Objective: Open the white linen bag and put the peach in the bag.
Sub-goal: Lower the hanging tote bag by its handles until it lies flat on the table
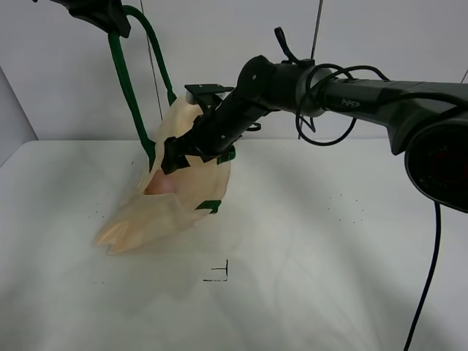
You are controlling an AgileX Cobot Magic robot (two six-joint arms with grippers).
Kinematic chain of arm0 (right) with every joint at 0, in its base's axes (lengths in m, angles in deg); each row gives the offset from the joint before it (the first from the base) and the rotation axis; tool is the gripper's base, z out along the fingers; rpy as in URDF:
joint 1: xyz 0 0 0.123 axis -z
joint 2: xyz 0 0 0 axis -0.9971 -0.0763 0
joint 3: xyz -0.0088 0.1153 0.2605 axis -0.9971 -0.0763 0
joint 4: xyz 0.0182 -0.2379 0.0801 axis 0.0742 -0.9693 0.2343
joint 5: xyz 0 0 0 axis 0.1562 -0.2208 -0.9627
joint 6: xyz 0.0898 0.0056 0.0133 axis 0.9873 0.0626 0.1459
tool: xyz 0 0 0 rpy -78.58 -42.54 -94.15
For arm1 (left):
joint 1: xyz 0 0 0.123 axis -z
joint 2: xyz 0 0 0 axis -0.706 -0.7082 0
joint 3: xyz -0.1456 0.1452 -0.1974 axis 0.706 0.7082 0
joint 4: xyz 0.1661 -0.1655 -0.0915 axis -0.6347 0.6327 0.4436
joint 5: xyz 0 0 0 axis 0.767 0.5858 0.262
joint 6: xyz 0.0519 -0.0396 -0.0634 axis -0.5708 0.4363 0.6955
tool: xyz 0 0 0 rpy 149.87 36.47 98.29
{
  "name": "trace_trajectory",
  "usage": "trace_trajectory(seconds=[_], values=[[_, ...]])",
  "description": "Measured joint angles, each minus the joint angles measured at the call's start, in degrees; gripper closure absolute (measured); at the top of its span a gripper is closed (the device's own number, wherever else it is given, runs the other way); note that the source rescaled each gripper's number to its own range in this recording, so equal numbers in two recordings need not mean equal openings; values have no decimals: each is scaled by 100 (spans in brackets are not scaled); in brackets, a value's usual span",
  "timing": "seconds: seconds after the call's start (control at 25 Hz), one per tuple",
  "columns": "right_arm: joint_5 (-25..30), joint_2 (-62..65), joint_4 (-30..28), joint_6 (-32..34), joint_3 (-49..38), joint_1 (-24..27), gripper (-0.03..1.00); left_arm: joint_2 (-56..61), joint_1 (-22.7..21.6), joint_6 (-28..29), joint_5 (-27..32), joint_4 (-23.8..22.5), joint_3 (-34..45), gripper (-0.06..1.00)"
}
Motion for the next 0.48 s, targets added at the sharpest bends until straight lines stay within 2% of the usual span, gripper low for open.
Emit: trace_trajectory(seconds=[0.28, 0.36, 0.48], values=[[1894, 0, -2010, 1720, 1005, 173, -3, 0, 0, -5, 0, 0, 0, 94], [2133, 0, -2333, 2017, 1188, 282, -3, 0, 0, -5, 0, 0, 0, 94], [2239, 6, -2502, 2208, 1247, 545, -3, 0, 0, -5, 0, 0, 0, 94]])
